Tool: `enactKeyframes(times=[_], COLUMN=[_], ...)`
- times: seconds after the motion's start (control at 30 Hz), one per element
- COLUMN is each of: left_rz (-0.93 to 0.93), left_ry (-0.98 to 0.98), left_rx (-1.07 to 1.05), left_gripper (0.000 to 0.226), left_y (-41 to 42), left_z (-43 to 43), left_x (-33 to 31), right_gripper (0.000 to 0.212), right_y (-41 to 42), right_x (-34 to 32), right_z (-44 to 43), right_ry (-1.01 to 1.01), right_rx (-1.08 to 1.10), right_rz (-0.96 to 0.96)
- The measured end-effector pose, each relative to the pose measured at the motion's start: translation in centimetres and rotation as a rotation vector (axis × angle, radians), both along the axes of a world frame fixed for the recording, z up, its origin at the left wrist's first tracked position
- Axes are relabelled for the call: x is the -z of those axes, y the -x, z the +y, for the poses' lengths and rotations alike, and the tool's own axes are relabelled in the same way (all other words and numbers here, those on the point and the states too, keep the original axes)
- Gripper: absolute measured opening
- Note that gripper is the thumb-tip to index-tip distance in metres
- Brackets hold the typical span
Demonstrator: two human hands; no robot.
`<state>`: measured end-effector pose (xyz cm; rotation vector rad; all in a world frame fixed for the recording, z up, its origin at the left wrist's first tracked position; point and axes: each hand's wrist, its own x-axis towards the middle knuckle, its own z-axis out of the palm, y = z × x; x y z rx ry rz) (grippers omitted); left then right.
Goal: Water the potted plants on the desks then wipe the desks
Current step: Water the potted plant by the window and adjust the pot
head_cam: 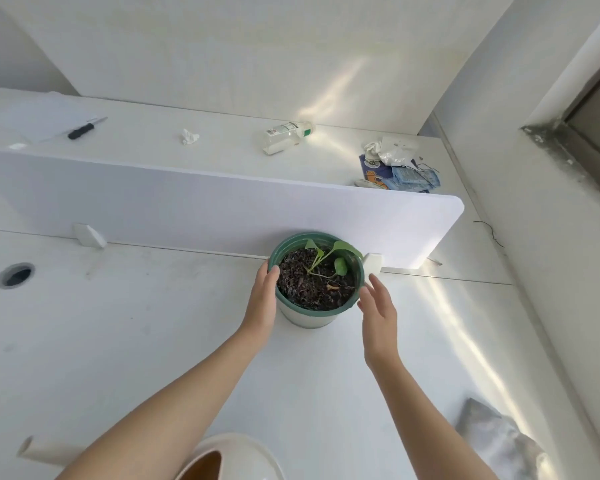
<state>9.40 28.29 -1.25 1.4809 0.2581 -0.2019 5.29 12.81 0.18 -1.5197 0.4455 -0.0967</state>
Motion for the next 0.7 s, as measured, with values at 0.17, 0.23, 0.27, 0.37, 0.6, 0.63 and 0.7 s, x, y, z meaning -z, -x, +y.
enactKeyframes(times=[0.17,0.23,0.27,0.37,0.6,0.63,0.7], left_rz=[-0.002,0.015,0.031,0.082,0.070,0.067,0.077], left_ry=[0.034,0.020,0.007,0.039,0.204,0.213,0.213], left_rx=[0.078,0.084,0.085,0.046,0.029,0.023,0.036], left_gripper=[0.031,0.037,0.044,0.049,0.050,0.050,0.054], left_y=[1.4,1.4,1.2,0.4,-0.6,-0.4,0.3], left_z=[0.3,0.8,1.0,1.4,-0.3,-0.5,-0.6], left_x=[0.4,1.1,1.3,0.9,-0.4,-0.3,-0.3], right_gripper=[0.054,0.057,0.055,0.050,0.050,0.050,0.051], right_y=[-1.5,-1.6,-1.5,-0.2,0.6,0.5,0.0], right_x=[-0.4,-0.6,-0.8,-0.7,1.0,1.2,1.2], right_z=[-0.6,-0.7,-0.6,0.6,2.4,2.5,2.7], right_ry=[-0.003,-0.008,-0.010,-0.023,-0.152,-0.168,-0.191], right_rx=[-0.038,-0.077,-0.071,-0.001,0.092,0.103,0.108], right_rz=[0.044,0.062,0.070,0.099,0.095,0.088,0.073])
